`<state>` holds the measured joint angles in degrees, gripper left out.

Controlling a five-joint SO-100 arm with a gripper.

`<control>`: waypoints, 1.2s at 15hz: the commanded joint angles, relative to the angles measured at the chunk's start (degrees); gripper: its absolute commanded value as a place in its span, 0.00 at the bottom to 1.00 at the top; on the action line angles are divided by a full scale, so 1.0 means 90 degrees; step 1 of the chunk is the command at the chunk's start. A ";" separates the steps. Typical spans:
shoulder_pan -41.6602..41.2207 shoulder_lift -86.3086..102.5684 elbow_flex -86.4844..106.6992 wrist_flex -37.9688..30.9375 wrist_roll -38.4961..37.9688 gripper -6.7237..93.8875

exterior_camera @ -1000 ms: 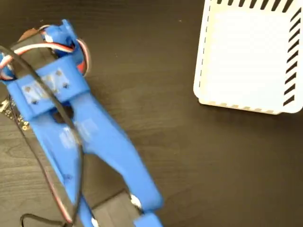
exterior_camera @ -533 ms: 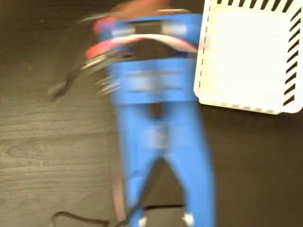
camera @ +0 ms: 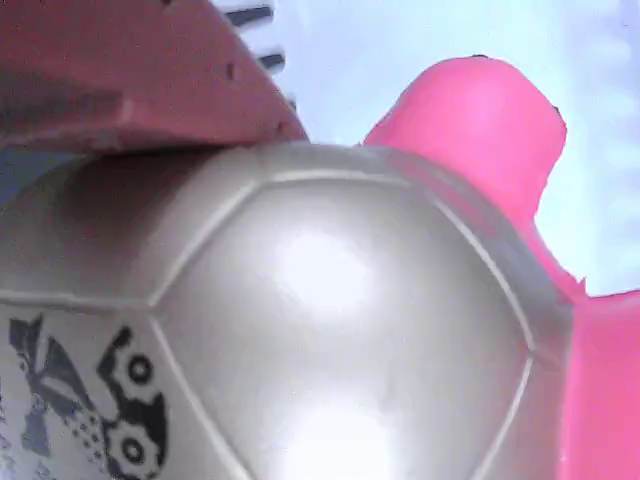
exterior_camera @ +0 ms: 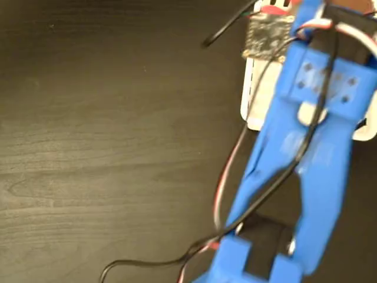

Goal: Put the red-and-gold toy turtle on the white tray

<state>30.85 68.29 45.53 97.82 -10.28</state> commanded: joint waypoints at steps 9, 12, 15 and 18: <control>-0.0029 -0.1895 -0.1660 -0.0518 0.0947 0.07; -0.0029 -0.2119 -0.1641 -0.0527 0.0977 0.07; -0.0059 -0.2334 -0.1602 -0.0518 0.1025 0.07; -0.0078 -0.2422 -0.1465 -0.0527 0.1025 0.07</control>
<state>30.67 43.86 34.01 93.52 -0.79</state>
